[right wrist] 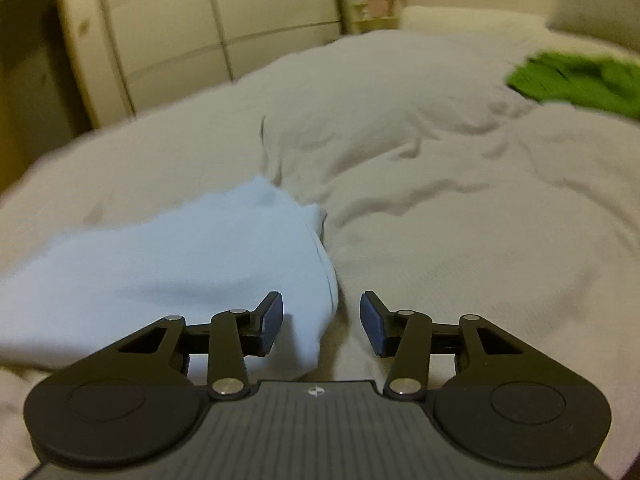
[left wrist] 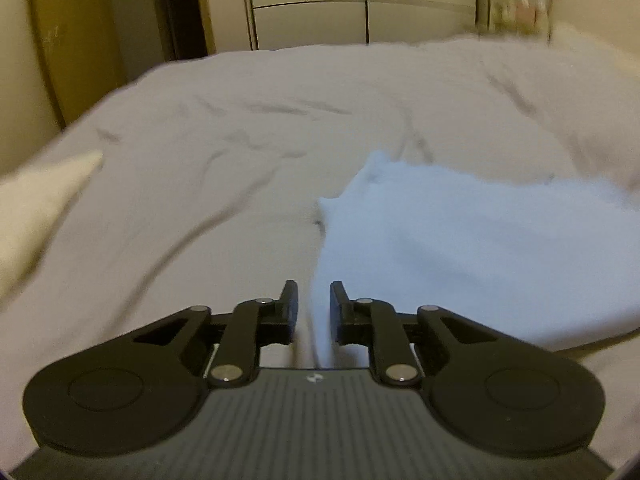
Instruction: Fold clothes
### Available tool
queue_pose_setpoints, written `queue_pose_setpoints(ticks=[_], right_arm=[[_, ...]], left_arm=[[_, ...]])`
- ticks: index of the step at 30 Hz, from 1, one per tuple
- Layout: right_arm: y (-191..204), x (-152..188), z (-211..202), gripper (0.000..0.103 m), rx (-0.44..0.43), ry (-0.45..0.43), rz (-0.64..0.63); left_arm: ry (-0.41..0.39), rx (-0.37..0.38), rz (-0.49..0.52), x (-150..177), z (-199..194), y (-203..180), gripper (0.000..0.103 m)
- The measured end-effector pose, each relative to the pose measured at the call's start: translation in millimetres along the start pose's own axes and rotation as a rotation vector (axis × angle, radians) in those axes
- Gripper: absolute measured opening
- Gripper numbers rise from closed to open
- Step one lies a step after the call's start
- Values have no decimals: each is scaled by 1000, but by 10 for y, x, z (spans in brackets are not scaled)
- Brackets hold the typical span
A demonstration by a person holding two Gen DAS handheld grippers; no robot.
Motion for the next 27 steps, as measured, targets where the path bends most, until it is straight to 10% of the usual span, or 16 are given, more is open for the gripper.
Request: queue_pose_setpoints(ticks=[6, 15, 20, 27], right_arm=[[-70, 231, -240, 57, -272, 156, 446], [-266, 338, 214, 57, -330, 227, 838], [-197, 232, 321, 28, -293, 216, 811], [-164, 86, -17, 16, -306, 175, 730]], left_arm=[[31, 246, -350, 195, -228, -46, 33], [72, 296, -770, 348, 414, 201, 43], [26, 295, -794, 219, 534, 248, 17], [-129, 240, -603, 102, -119, 153, 15]])
Point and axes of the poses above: each gripper's, at about its wrist camera, not at the fingertips, and z roughly the way its jaws point, y to its left, x to its underside, the point moved 7 cm from there along z, roughly the way its jaws point, and after that the axes turned 13 degrees about z, right-handed, at the moved point
